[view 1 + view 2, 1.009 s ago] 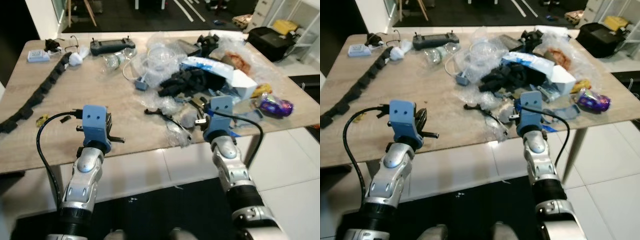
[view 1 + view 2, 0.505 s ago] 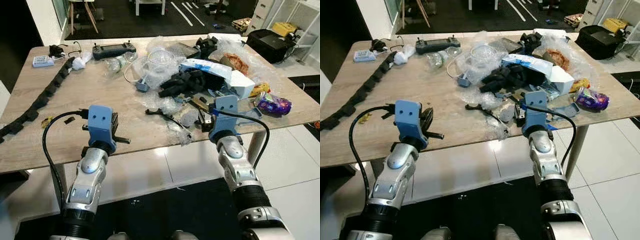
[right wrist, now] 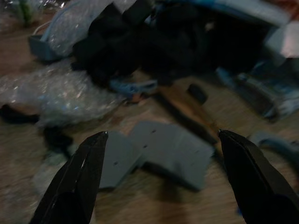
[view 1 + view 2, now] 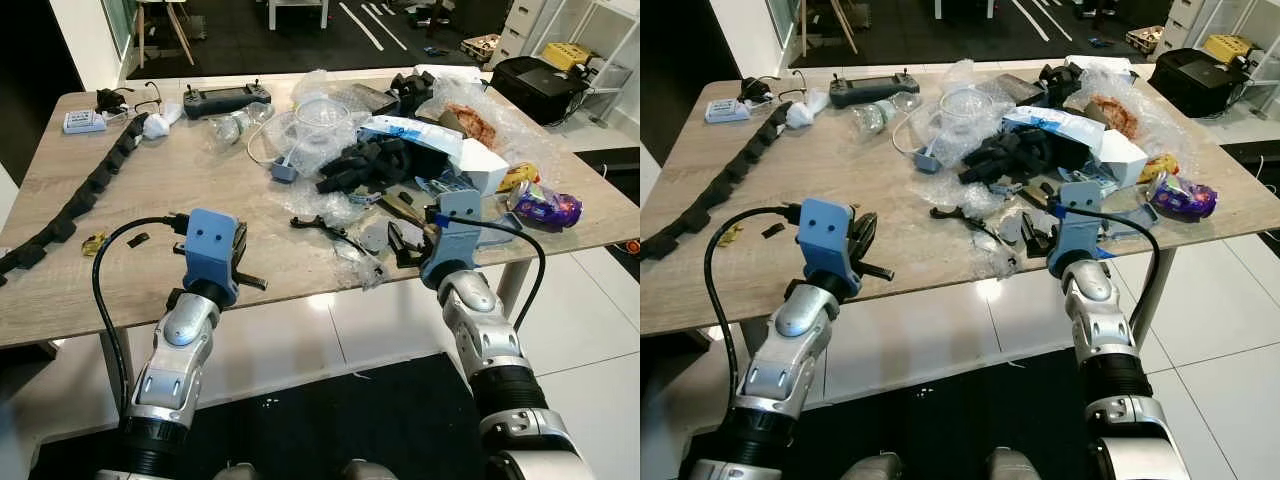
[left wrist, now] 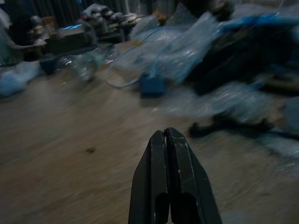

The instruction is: Picking trash to rubbish bin

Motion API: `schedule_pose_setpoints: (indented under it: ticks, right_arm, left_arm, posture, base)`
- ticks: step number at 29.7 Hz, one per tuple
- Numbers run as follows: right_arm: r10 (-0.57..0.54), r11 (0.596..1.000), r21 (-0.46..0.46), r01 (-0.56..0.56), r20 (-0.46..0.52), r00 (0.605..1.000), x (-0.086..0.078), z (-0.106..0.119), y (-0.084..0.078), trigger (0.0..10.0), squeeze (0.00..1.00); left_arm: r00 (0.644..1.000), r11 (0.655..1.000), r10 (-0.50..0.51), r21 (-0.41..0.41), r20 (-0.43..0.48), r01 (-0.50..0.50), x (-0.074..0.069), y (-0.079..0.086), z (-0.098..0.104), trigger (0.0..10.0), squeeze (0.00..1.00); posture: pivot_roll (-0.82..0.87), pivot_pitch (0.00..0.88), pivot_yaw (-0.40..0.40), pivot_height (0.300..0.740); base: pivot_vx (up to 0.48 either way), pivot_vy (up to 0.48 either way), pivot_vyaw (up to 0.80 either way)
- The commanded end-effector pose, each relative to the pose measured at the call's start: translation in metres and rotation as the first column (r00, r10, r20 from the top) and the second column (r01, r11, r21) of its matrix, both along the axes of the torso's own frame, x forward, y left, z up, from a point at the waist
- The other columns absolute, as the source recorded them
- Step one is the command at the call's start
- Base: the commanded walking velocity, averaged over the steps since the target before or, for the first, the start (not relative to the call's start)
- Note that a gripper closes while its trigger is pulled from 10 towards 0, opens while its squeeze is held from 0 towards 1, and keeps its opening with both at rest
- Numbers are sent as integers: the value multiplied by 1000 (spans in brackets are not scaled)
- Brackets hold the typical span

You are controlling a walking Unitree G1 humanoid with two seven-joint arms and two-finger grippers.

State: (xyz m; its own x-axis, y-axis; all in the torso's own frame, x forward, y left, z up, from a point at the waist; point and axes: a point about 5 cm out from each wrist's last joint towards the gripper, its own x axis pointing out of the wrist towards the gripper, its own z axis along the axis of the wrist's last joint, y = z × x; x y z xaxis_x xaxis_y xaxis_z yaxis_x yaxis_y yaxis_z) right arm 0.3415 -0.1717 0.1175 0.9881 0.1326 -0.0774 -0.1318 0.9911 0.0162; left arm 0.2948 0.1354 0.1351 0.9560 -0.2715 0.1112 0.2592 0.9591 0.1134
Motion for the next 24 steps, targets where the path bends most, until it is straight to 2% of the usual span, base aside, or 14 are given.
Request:
schedule_pose_setpoints:
  ticks: [1, 2, 5, 7, 8, 9, 14, 18, 19, 20, 24]
  right_arm:
    - [20, 999, 26, -19, -37, 999, 0, -2, 6, 10000, 0]
    - [27, 1000, 16, -26, -60, 998, 0, -6, 10, 10000, 0]
    - [30, 1000, 9, -30, -75, 997, -1, -8, 12, 10000, 0]
    - [44, 999, 18, -43, -84, 995, -2, -11, 18, 10000, 0]
    - [44, 999, 18, -43, -84, 995, -2, -11, 18, 10000, 0]
    - [50, 998, 31, -47, -80, 996, -1, -10, 22, 10000, 0]
    - [42, 999, 33, -40, -72, 997, -1, -10, 24, 10000, 0]
    - [32, 996, 90, -25, -79, 996, -1, -13, 24, 10000, 0]
    - [21, 995, 103, -13, -83, 996, -1, -14, 23, 10000, 678]
    - [16, 992, 124, -5, -87, 996, -1, -14, 22, 10000, 1000]
    - [-17, 993, 118, 29, -98, 995, 0, -15, 19, 10000, 1000]
  left_arm:
    - [995, 995, -96, -16, 40, 97, -5, -6, 7, 10000, 0]
    - [985, 986, -163, -15, 49, 164, -9, -11, 9, 10000, 0]
    - [977, 979, -205, -11, 53, 206, -12, -14, 10, 10000, 0]
    - [948, 950, -313, 39, 55, 311, -19, -22, 10, 10000, 0]
    - [948, 950, -313, 39, 55, 311, -19, -22, 10, 10000, 0]
    - [924, 924, -380, 66, 46, 377, -24, -27, 9, 10000, 0]
    - [915, 914, -400, 86, 46, 395, -26, -29, 9, 10000, 0]
    - [922, 921, -385, 71, 44, 382, -25, -27, 6, 10000, 0]
    - [920, 920, -389, 70, 44, 385, -26, -27, 6, 10000, 0]
    - [918, 918, -394, 68, 44, 390, -26, -28, 7, 10000, 0]
    - [911, 911, -409, 69, 45, 406, -27, -29, 9, 10000, 0]
  posture:
    - [-2, 53, -52, 740]
    - [-2, 50, -54, 740]
    - [-1, 49, -55, 740]
    - [2, 54, -58, 740]
    - [2, 54, -58, 740]
    - [3, 56, -59, 740]
    - [4, 56, -61, 740]
    - [4, 56, -61, 740]
    - [0, 59, -59, 740]
    - [3, 60, -60, 740]
    - [3, 60, -60, 740]
  base:
    - [0, 0, 0]
    - [0, 0, 0]
    - [0, 0, 0]
    - [0, 0, 0]
    - [0, 0, 0]
    - [0, 0, 0]
    - [0, 0, 0]
    - [0, 0, 0]
    - [0, 0, 0]
    - [0, 0, 0]
    - [0, 0, 0]
